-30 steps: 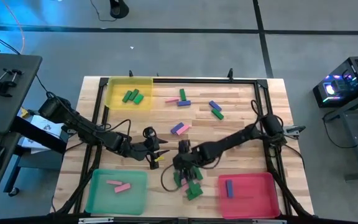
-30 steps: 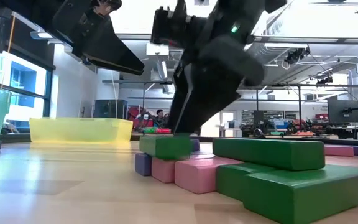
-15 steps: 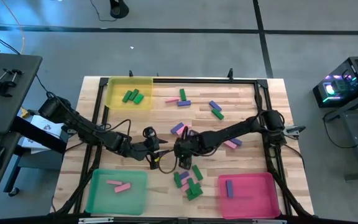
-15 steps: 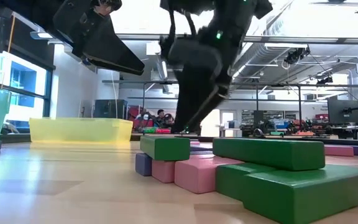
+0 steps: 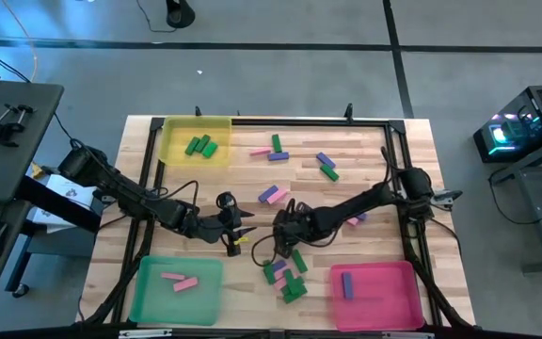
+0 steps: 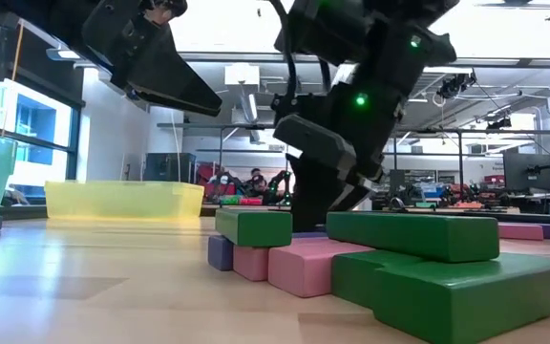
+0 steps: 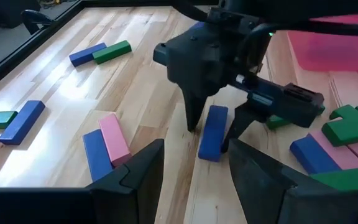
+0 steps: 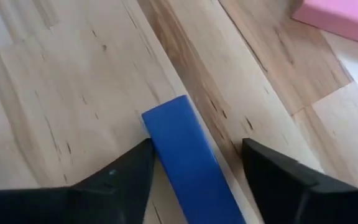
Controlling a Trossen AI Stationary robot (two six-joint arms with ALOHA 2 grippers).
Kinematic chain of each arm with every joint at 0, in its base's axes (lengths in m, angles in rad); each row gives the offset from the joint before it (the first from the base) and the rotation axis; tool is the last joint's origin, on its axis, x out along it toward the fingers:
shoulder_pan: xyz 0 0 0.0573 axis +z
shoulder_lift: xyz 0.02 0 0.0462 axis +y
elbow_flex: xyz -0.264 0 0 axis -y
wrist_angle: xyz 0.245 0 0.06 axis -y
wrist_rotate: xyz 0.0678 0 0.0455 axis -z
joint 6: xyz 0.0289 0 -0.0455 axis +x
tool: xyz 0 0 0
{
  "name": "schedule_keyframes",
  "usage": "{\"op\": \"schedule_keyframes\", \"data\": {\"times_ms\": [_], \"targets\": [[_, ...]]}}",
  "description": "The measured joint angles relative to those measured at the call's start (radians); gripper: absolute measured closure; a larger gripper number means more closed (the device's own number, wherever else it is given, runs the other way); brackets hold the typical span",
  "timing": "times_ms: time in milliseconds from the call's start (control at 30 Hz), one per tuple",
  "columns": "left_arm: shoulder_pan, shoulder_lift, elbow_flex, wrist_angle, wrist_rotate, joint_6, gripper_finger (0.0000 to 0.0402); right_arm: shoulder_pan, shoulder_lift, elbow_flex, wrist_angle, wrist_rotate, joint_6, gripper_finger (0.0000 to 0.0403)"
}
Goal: Sort blocks
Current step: Put the violet block into the pink bin
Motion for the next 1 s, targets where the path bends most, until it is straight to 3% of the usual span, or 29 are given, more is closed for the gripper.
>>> {"op": "schedule_keyframes", "data": {"times_ms": [233, 433, 667, 1000], "targets": [[0.000, 0.000, 0.000, -0.002, 0.000, -0.007, 0.0236, 0.064, -0.012, -0.038, 0.000, 0.076, -0.003, 0.0329], [0.000, 0.000, 0.000, -0.002, 0.000, -0.007, 0.0236, 0.185, -0.121, -0.050, -0.075, 0.184, 0.047, 0.0332], [0.000, 0.000, 0.000, -0.002, 0.000, -0.007, 0.0236, 0.386, -0.303, -0.046, -0.220, 0.340, 0.254, 0.0332], [0.000, 0.000, -0.001, -0.001, -0.001, -0.007, 0.0236, 0.742, -0.364, -0.044, -0.277, 0.329, 0.717, 0.0332]]}}
